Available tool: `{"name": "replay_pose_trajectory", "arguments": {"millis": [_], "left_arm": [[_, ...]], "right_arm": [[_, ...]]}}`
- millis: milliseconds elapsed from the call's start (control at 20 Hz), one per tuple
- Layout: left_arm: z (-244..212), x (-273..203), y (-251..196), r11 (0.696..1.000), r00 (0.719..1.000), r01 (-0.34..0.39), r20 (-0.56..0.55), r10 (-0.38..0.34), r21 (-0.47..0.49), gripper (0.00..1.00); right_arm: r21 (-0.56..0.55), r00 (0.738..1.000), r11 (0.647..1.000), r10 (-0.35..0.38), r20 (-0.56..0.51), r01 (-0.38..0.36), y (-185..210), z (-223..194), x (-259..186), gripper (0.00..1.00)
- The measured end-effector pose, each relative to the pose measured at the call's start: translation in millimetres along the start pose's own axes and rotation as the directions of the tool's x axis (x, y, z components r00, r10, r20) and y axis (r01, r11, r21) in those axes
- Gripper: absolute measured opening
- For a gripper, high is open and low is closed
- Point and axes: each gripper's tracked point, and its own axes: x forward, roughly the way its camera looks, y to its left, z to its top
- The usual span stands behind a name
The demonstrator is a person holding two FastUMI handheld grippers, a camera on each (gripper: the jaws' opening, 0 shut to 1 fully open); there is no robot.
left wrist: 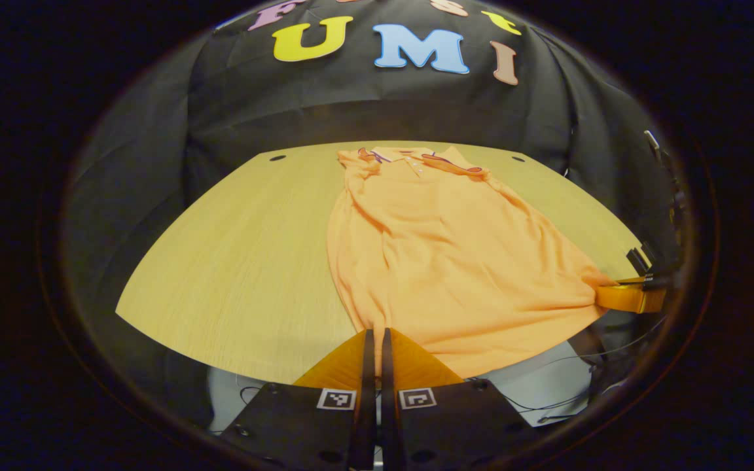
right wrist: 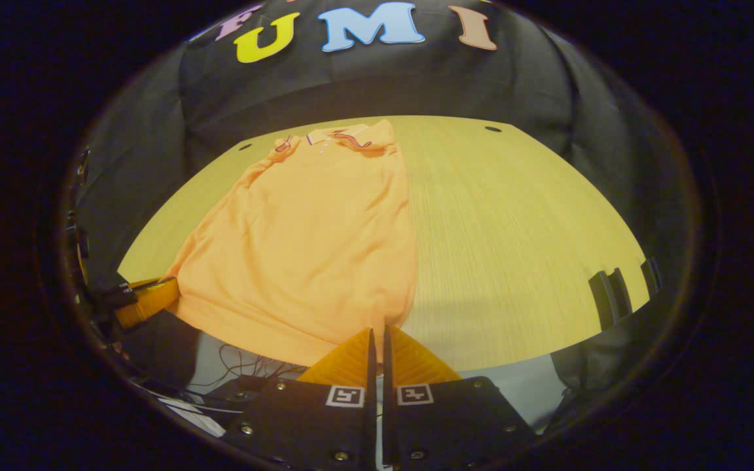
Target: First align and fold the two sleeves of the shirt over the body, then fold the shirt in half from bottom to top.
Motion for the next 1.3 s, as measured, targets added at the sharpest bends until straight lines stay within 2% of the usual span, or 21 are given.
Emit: {"name": "replay_pose_trajectory", "arguments": {"millis": [150, 400, 800, 1300], "left_arm": [[3, -1, 11, 0.998, 0.999, -0.024, -0.038, 0.021, -0.066, 0.06], [16, -6, 19, 0.998, 0.998, -0.035, -0.053, 0.033, -0.046, 0.06], [74, -8, 33, 0.992, 1.0, -0.022, -0.009, 0.021, -0.126, 0.06], [148, 28, 43, 0.994, 0.998, -0.006, 0.058, 0.012, -0.108, 0.07]], "right_arm": [[0.028, 0.999, 0.999, 0.03, -0.029, -0.029, 0, 0, 0, 0.04], [0.024, 0.998, 0.998, 0.056, -0.01, -0.056, 5, 17, -12, 0.01], [0.024, 0.995, 0.998, 0.054, 0.081, -0.056, 10, 81, -19, 0.0], [-0.04, 0.985, 0.999, 0.036, 0.166, -0.03, 12, 170, -5, 0.0]]}}
